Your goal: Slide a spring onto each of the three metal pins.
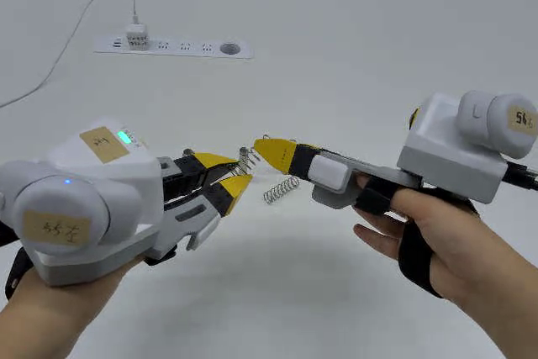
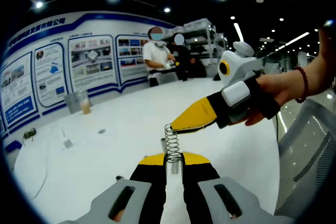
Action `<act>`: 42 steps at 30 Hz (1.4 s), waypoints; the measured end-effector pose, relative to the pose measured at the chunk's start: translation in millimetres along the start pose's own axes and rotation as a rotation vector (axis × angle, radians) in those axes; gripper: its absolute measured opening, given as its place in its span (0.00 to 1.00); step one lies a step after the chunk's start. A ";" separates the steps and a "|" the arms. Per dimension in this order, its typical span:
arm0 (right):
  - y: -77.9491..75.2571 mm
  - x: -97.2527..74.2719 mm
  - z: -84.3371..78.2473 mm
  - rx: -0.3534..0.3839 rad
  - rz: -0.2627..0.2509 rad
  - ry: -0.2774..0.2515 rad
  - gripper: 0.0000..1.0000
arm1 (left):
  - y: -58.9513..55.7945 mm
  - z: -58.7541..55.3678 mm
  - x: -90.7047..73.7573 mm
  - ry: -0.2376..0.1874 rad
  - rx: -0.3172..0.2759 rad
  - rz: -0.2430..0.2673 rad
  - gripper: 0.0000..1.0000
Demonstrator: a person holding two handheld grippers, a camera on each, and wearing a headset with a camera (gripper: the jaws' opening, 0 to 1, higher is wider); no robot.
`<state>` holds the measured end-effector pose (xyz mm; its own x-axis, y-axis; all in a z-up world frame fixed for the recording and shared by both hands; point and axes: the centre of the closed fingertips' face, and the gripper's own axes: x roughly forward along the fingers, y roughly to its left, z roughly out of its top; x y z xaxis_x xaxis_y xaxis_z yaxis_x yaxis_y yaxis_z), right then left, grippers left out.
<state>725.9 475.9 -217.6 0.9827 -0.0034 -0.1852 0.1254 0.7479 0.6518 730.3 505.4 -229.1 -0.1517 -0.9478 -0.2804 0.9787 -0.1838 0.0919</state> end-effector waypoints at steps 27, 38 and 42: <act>24.0 0.5 2.8 0.190 0.143 -0.032 0.11 | -6.3 14.3 -9.9 -0.058 -0.007 -0.013 0.10; 18.2 2.1 11.6 0.082 0.100 -0.055 0.11 | -4.1 -2.5 -10.5 0.020 0.007 0.007 0.16; 11.8 2.6 16.8 0.015 0.070 -0.069 0.11 | -3.3 -9.8 -11.7 0.045 0.021 0.016 0.20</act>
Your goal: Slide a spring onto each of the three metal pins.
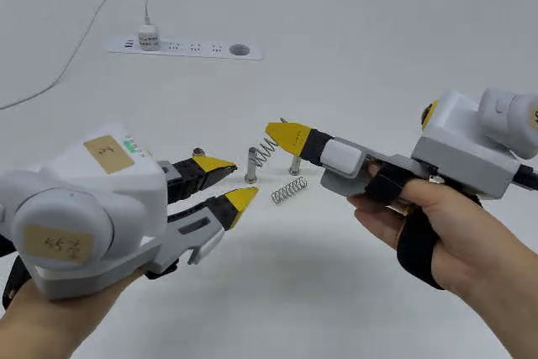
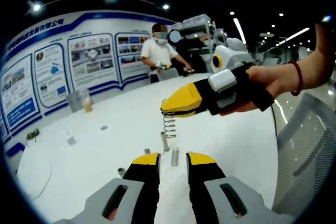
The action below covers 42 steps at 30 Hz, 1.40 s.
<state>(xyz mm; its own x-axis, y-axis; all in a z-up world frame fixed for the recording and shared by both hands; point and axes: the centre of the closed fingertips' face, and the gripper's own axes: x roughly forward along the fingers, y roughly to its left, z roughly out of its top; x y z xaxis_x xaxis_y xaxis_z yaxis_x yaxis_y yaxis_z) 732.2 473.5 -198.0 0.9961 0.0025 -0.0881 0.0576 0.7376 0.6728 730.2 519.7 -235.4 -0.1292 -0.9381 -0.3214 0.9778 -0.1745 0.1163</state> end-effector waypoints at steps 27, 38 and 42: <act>-41.5 39.1 5.4 -0.439 -0.103 0.100 0.11 | 2.4 -33.0 -2.8 0.073 -0.123 0.029 0.45; -56.5 54.8 -4.2 -0.524 -0.125 0.127 0.11 | 2.0 -40.6 -4.3 0.091 -0.144 0.035 0.53; -62.3 58.2 -6.5 -0.538 -0.140 0.136 0.11 | 2.2 -42.1 -4.5 0.095 -0.145 0.035 0.54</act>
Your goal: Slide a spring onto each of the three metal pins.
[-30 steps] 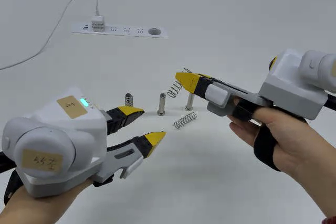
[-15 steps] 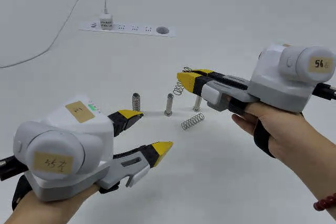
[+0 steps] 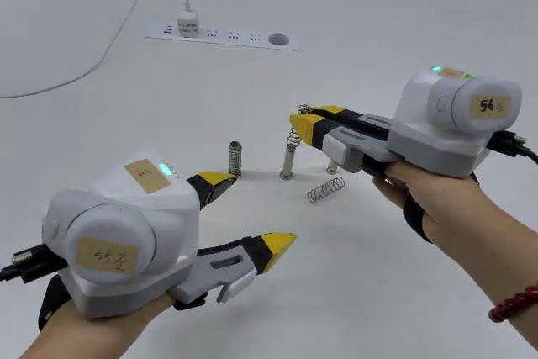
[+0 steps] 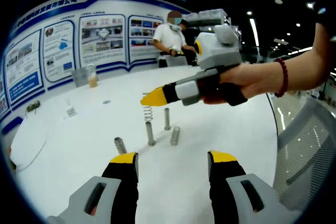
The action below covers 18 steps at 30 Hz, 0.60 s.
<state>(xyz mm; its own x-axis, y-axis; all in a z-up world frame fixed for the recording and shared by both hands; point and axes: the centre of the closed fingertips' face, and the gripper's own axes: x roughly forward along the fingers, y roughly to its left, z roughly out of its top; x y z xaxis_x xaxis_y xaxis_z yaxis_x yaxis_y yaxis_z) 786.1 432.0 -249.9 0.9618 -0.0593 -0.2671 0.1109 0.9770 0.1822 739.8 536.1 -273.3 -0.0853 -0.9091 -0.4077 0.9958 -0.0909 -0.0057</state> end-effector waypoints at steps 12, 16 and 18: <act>-2.3 5.0 -9.3 -0.041 -0.015 0.030 0.11 | 1.9 -3.2 -0.4 0.007 -0.025 0.007 0.60; -0.6 6.7 -13.7 -0.060 -0.018 0.039 0.11 | 3.2 -5.2 -0.3 0.012 -0.035 0.014 0.61; -0.6 7.3 -12.3 -0.055 -0.026 0.028 0.11 | 3.0 -5.2 -0.2 0.010 -0.040 0.014 0.61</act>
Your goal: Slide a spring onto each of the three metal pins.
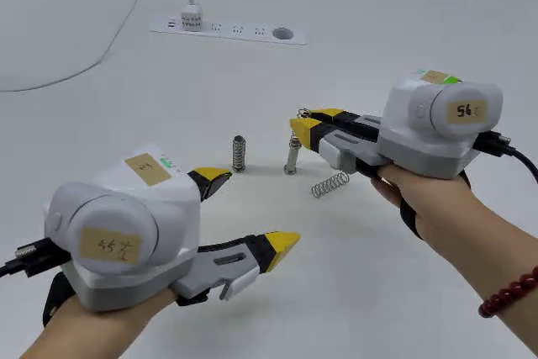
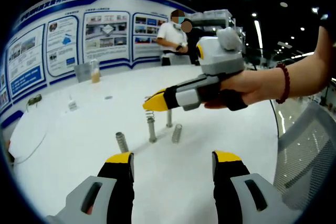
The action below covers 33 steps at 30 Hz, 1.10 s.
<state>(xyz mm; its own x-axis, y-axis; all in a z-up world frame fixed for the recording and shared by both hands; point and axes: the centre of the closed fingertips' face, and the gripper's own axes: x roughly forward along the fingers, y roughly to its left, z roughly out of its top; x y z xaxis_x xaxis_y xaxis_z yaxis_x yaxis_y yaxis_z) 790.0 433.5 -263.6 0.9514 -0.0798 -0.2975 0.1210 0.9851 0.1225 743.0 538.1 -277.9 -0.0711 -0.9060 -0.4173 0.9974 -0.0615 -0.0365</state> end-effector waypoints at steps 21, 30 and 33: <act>3.2 2.7 -14.3 -0.146 -0.023 0.066 0.11 | 1.1 0.2 -0.7 -0.001 0.011 0.008 0.59; -0.8 6.1 -28.3 -0.127 -0.034 0.101 0.12 | 3.4 -1.3 -0.7 0.004 0.010 0.015 0.58; -0.6 6.4 -31.9 -0.128 -0.034 0.111 0.12 | 3.5 -1.2 -0.6 0.004 0.010 0.015 0.58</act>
<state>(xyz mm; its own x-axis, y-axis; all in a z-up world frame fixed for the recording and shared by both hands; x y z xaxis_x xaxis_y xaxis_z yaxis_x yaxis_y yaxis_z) 786.9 437.3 -295.7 0.9092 -0.1029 -0.4035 0.1085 0.9941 -0.0091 746.6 538.9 -278.9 -0.0565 -0.9053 -0.4210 0.9984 -0.0523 -0.0215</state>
